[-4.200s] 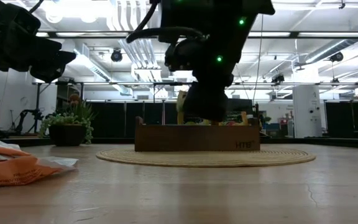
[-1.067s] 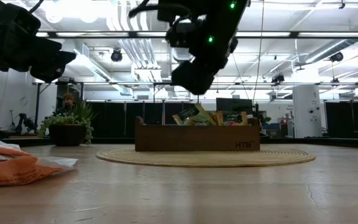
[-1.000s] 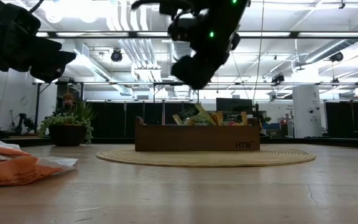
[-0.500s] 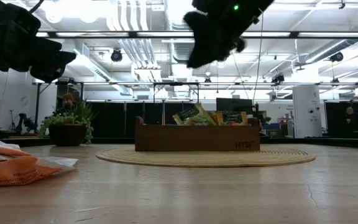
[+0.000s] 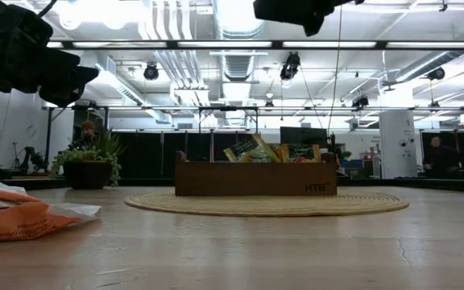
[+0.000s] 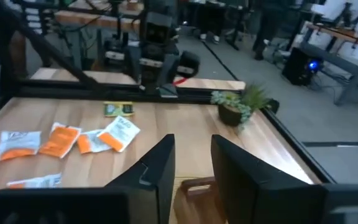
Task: Pick & Place Tea
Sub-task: Put the yellow tea bag into the middle section of the wooden organizer
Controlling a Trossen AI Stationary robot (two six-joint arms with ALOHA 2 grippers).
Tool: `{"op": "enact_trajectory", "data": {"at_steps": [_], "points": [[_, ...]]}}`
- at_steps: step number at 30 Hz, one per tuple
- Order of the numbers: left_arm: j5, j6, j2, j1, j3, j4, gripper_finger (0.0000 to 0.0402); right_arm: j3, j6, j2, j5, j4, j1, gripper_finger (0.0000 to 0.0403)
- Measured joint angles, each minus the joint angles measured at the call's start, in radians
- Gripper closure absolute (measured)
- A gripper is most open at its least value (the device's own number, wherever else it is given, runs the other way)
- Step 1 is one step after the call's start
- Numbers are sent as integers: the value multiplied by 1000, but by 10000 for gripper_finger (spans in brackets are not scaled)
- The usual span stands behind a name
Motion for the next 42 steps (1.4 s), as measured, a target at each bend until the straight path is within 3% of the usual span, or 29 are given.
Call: {"op": "enact_trajectory", "data": {"at_steps": [11, 21, 31, 42], "points": [[0, 0, 1, 0, 0, 0, 235, -72, 233, -17, 31, -20, -65, 317], [0, 0, 1, 0, 0, 0, 235, -69, 298, 109, -53, -72, -135, 320], [0, 0, 0, 0, 0, 0, 235, -65, 537, 166, -113, -91, -213, 340], [0, 0, 1, 0, 0, 0, 235, -65, 599, 210, -149, -83, -245, 356]]}}
